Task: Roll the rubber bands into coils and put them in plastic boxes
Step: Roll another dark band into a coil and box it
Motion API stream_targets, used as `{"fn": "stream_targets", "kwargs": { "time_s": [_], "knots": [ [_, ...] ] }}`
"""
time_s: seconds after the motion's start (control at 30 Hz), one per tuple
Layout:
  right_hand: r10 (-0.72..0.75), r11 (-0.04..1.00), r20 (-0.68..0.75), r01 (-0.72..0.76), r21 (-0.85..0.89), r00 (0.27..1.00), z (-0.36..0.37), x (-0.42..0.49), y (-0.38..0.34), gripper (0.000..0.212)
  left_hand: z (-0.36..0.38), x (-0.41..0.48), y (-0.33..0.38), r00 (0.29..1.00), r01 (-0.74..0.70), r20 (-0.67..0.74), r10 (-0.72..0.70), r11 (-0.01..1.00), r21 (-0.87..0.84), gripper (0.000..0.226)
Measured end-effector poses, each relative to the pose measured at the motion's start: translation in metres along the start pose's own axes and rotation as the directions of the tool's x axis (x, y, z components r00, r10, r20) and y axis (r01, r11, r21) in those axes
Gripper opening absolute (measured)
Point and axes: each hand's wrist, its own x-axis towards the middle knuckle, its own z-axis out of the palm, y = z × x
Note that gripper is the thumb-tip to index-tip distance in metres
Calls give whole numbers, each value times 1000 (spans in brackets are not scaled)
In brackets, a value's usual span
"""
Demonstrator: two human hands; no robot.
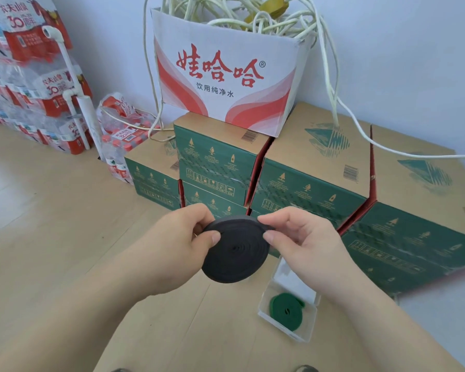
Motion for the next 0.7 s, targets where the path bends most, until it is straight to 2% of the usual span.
{"fn": "stream_targets", "kwargs": {
  "time_s": [0.17,0.27,0.37,0.5,0.57,0.7],
  "knots": [
    [30,992,-61,-22,124,998,-1,-2,-4,28,2,2,1,999,-20,-38,18,998,-56,9],
    [5,996,-103,4,88,995,-1,-3,-6,30,5,1,2,1000,-18,-4,18,999,31,2],
    [-29,998,-85,33,49,996,4,-5,-9,32,9,-1,5,999,-33,6,33,986,163,8],
    [-63,997,-61,66,40,996,10,-7,-12,34,7,0,6,984,-152,-50,171,953,260,11],
    [-66,997,-62,69,42,996,9,-7,-12,34,7,1,5,981,-166,-55,186,951,260,9],
    [-55,997,-45,58,49,997,6,-7,-10,27,6,2,1,992,-118,-6,122,972,204,4]
  ]
}}
